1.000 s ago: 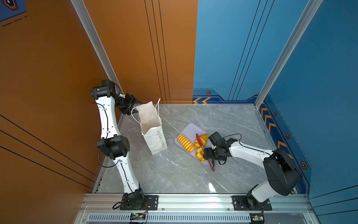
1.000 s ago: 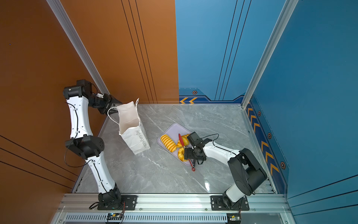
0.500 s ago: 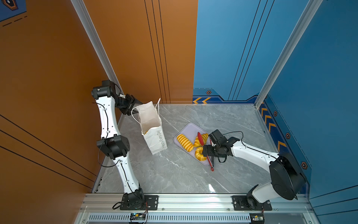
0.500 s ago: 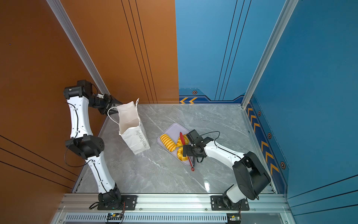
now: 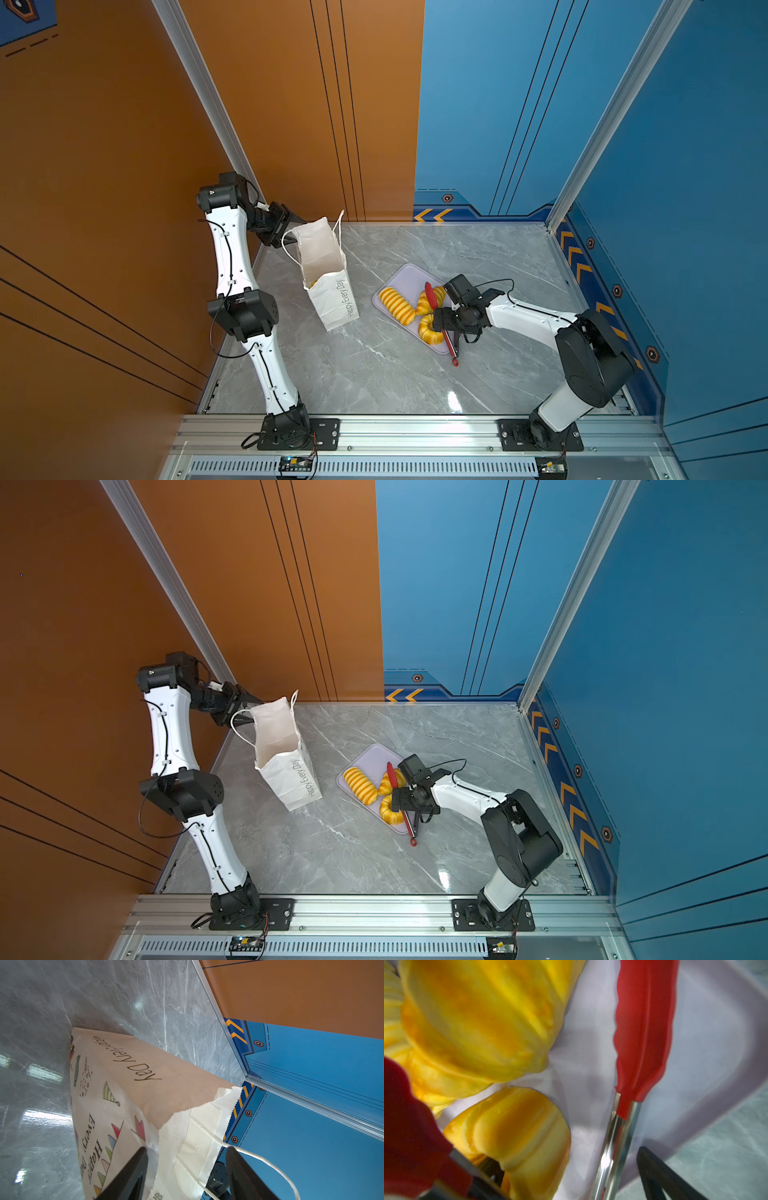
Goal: Pack bread into a paper bag
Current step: Pick up the clamp from the plate.
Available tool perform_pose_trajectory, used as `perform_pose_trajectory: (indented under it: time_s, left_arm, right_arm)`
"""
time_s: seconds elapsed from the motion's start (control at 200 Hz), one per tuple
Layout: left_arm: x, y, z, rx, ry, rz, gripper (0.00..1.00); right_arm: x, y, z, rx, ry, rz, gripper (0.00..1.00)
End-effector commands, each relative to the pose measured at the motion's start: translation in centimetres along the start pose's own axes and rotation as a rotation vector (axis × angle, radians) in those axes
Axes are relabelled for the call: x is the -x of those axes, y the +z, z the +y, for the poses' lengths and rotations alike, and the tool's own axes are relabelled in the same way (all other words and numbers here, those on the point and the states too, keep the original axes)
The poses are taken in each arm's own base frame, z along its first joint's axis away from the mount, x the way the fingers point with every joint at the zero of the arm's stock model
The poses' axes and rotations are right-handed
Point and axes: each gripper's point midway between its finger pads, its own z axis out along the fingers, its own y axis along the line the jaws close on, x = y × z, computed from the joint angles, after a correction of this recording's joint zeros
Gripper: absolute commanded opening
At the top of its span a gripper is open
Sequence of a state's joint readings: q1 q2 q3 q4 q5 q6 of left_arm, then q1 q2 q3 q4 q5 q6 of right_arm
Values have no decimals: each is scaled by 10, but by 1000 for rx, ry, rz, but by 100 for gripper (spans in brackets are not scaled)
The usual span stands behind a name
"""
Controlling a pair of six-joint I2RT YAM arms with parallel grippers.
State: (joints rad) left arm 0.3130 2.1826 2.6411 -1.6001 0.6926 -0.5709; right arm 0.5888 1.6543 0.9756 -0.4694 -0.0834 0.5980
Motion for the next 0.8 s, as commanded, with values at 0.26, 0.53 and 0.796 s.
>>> perform_pose_trajectory:
  time_s: [0.26, 0.53, 0.796]
  left_arm:
    - [-36, -14, 14, 65, -74, 88, 63]
    - [-37, -13, 14, 67, -73, 90, 63]
    - [-35, -11, 14, 68, -75, 93, 63]
  right_arm:
    - [9, 11, 4, 9, -6, 3, 67]
    - [15, -28, 9, 27, -22, -82, 66]
    - [20, -72, 19, 74, -38, -141, 69]
